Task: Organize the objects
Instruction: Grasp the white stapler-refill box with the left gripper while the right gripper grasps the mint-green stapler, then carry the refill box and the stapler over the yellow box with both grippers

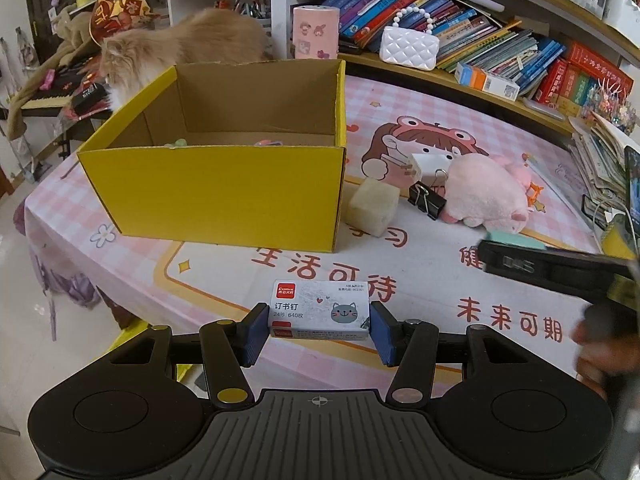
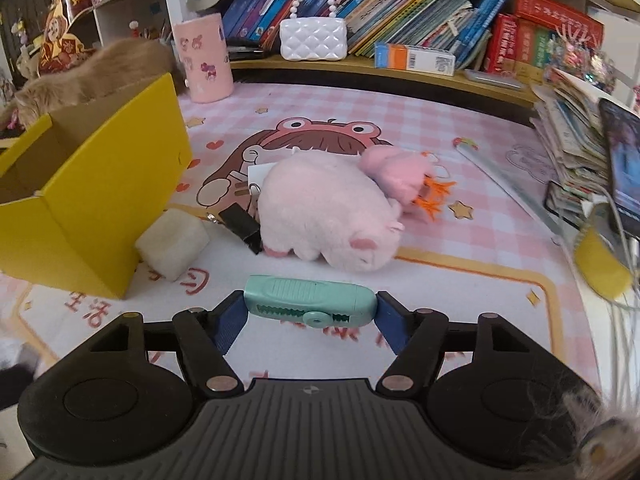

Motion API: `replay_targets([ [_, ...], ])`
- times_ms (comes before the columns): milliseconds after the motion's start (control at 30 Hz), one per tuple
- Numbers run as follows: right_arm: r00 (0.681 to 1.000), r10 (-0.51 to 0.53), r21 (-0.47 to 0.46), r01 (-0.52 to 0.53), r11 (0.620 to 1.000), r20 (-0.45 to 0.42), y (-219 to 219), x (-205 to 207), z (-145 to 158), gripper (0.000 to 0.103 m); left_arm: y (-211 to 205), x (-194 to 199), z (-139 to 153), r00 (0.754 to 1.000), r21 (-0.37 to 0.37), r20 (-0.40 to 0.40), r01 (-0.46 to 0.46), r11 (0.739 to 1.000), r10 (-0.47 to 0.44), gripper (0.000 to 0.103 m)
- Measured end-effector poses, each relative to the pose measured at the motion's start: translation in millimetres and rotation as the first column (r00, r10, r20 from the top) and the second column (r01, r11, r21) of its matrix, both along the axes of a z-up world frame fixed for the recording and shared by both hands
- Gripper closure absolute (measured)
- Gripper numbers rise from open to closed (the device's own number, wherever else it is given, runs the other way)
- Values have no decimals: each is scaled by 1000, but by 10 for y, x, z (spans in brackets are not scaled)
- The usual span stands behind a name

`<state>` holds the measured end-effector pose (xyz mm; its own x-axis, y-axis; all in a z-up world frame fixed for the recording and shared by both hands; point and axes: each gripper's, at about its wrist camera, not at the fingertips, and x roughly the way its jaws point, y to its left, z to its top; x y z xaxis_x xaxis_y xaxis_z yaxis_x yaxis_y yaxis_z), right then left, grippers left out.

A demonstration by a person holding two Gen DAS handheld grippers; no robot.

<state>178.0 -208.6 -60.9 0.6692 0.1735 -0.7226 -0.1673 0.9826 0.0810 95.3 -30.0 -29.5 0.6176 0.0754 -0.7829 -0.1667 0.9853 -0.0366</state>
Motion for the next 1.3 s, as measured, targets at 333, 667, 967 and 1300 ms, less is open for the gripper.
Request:
replay_targets([
  [333, 999, 34, 20, -33, 999, -40, -15, -433, 177, 36, 71, -72, -46, 1000, -17, 6, -3, 1000, 3, 51],
  [667, 996, 76, -7, -76, 997, -47, 298, -731, 191, 36, 334, -217, -47, 999, -45, 33, 32, 998, -31, 51],
  [967, 998, 42, -9, -42, 999, -51, 792, -973, 264, 36, 818, -424, 4, 994, -45, 59, 94, 995, -91, 51],
  [1300, 999, 23, -28, -24, 999, -25, 1419, -1177, 309, 36, 1373, -569, 16, 988, -34, 80, 136, 990, -133, 51],
])
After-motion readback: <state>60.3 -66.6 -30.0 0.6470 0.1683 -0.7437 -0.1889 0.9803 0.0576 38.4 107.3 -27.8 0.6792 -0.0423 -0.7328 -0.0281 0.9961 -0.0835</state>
